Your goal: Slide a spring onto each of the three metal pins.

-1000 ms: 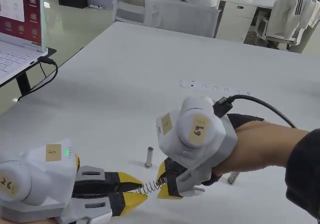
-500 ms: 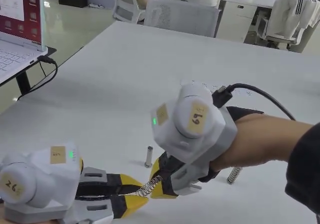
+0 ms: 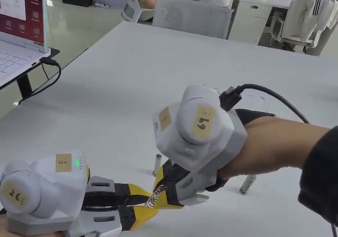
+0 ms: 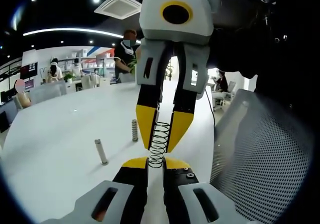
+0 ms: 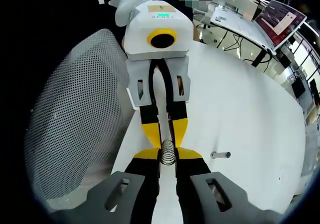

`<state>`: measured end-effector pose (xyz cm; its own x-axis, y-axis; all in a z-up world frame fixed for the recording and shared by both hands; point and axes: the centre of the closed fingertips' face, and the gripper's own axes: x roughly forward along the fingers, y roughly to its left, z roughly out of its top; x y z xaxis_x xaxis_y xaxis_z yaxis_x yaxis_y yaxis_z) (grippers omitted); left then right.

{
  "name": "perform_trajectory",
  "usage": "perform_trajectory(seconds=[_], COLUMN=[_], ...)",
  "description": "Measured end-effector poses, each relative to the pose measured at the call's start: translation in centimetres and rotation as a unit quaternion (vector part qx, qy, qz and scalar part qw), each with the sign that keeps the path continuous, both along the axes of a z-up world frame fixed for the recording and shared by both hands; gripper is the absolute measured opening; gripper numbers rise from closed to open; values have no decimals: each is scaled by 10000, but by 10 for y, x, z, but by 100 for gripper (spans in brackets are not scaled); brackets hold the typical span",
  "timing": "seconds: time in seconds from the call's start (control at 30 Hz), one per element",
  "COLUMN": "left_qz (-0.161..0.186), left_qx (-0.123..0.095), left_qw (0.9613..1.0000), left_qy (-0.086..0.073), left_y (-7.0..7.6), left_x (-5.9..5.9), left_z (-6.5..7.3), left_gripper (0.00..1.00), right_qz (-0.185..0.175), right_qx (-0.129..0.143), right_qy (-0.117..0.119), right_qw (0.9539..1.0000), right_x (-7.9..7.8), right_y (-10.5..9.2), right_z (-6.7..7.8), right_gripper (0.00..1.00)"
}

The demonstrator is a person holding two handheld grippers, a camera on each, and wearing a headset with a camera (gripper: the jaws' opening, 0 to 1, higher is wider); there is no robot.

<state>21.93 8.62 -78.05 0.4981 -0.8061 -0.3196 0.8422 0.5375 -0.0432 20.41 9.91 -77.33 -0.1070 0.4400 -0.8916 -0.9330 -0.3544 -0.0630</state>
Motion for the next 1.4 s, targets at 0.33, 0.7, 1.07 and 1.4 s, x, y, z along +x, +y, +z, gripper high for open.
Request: perform_trajectory(seconds=[0.33,0.7,1.07,1.4], left_qz=[-17,-29,12,147], left_qx=[29,43,25,14], left_qw=[10000,10000,10000,9999], left_qy=[13,9,24,85], left_y=[-2,-3,-2,2], left_x=[0,0,0,2], left_z=[-2,-3,-4,-6], left_gripper=[3,4,15,34], right_qz=[23,27,-8,-85], right_qx=[-68,-104,-132,-143], right_qy=[-28,-29,-72,-136], right_qw=[10000,9999,9999,9998], right_x=[0,0,3,9], right_y=[-1,-1,-2,-4], right_z=[-2,-2,-1,1], right_gripper=[9,9,9,9])
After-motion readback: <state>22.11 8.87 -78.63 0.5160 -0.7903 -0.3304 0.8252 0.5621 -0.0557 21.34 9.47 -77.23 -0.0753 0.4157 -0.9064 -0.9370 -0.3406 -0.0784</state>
